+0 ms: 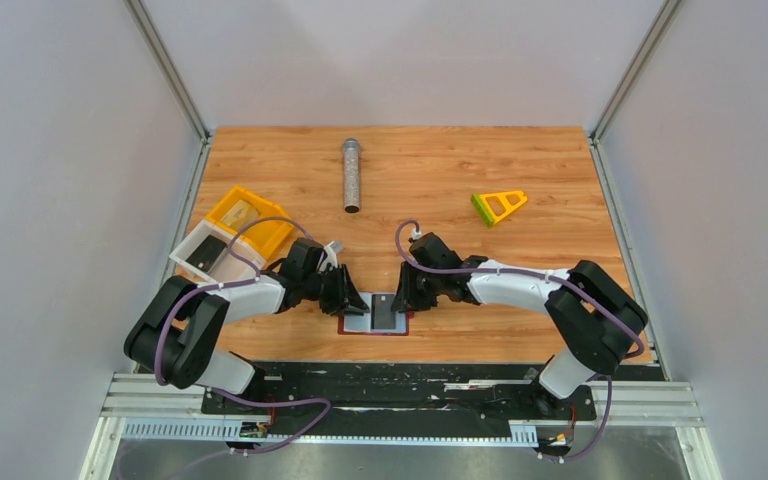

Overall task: Take the credit cards out of the card holder
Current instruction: Remove the credit card from the card holder.

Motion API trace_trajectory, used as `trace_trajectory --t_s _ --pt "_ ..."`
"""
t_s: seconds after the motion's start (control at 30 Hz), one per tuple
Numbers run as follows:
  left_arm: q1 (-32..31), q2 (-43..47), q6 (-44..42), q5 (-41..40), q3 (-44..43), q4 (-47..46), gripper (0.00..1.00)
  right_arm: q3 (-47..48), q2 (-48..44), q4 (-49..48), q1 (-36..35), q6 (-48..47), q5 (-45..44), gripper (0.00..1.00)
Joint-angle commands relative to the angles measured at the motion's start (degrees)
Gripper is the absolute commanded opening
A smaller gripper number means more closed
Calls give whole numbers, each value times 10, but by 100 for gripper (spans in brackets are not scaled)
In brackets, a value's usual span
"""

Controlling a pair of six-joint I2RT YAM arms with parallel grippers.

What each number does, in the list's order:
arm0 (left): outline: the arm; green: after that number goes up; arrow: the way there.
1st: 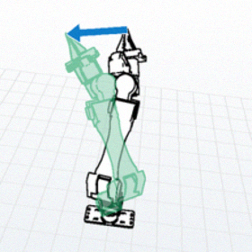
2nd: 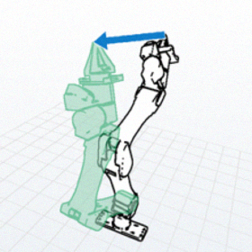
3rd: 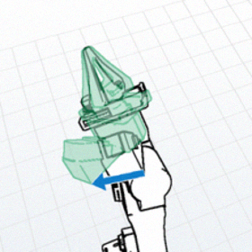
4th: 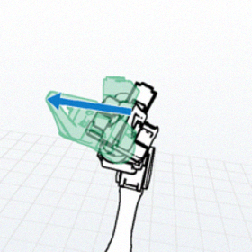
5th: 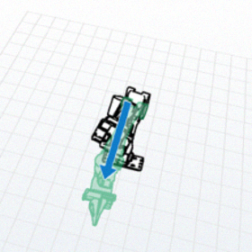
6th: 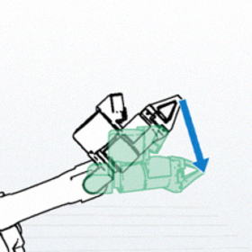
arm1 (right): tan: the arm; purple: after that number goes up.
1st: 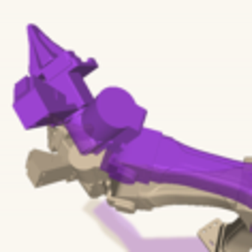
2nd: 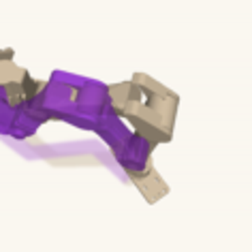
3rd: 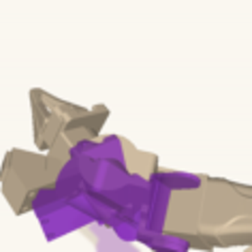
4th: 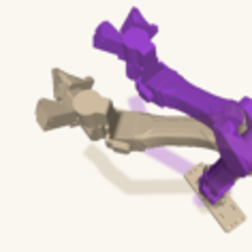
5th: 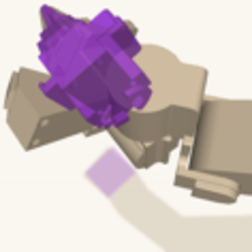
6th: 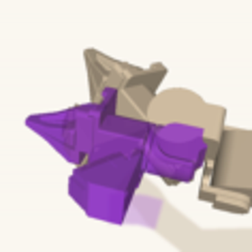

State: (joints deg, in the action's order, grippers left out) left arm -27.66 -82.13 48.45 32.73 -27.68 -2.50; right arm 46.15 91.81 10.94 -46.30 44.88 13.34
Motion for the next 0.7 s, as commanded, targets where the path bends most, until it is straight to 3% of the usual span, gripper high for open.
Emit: trace_trajectory --t_s 0.0,0.67 --pt "2 0 -12 5 -3 -23 32 27 -16 7 3 -2 -6 22" --pt "2 -8 -8 8 1 -34 32 21 39 -32 3 16 19 22"
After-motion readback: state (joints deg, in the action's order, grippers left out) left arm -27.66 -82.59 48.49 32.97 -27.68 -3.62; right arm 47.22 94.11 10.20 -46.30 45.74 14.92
